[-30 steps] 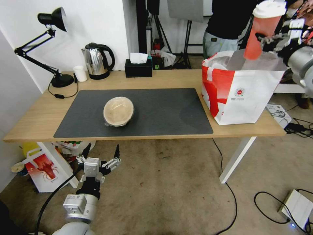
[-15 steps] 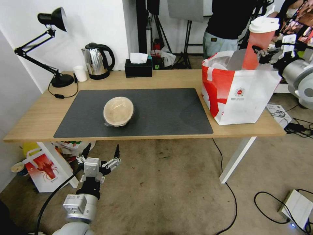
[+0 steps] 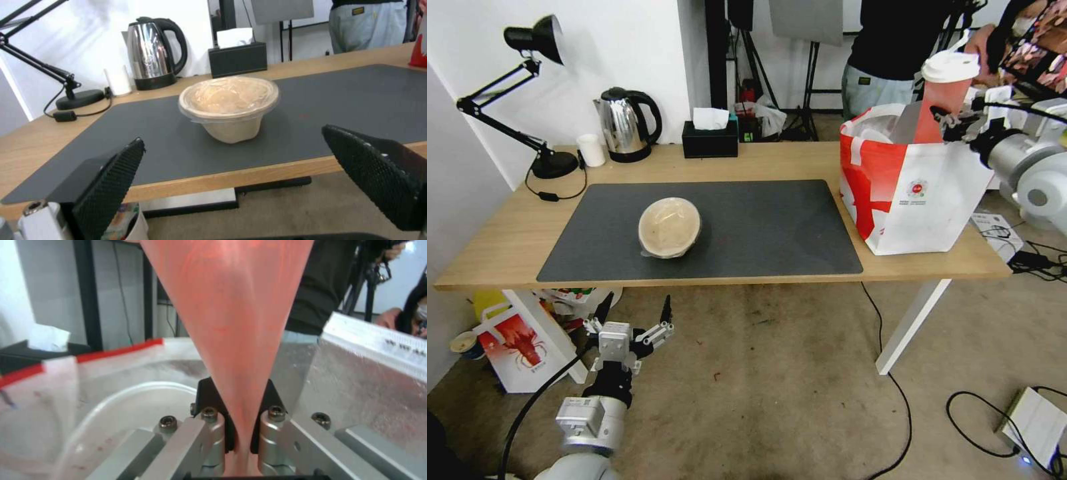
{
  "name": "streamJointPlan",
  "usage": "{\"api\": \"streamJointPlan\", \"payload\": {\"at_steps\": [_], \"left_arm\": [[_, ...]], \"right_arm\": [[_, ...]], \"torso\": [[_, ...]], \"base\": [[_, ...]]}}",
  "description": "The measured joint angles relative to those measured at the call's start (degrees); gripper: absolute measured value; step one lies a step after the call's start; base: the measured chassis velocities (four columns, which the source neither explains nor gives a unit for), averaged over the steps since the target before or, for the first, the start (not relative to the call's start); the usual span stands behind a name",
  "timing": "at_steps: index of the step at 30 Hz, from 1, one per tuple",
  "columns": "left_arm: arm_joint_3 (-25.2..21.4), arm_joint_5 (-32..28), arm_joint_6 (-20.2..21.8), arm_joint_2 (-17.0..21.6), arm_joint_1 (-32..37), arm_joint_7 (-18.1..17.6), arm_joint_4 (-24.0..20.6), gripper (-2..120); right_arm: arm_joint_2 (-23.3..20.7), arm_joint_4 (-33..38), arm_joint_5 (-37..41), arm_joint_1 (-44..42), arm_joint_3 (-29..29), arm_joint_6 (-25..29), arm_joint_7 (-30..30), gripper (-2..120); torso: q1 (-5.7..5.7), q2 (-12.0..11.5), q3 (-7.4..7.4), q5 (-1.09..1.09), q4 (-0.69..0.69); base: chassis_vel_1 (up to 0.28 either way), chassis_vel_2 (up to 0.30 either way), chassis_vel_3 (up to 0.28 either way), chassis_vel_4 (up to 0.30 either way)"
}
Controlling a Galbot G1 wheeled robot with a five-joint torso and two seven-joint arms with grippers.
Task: Pick up the trash from the table and place it into the takeout bag.
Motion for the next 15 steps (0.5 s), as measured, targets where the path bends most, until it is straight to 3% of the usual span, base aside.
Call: {"api": "streamJointPlan", "payload": {"at_steps": [10,15], "left_arm": [[0.0,0.0,0.0,0.0,0.0,0.0,0.0,100],[0.0,0.0,0.0,0.0,0.0,0.0,0.0,100]], "right_arm": [[2.4,-3.3,-1.5,0.7,-1.7,-0.9,0.5,2],[2.4,-2.6,-2.1,0.5,-1.8,-2.9,0.9,16]], "torso": [[0.0,0.0,0.0,-0.01,0.0],[0.0,0.0,0.0,-0.01,-0.01]], "base": [[0.0,0.0,0.0,0.0],[0.0,0.0,0.0,0.0]]}}
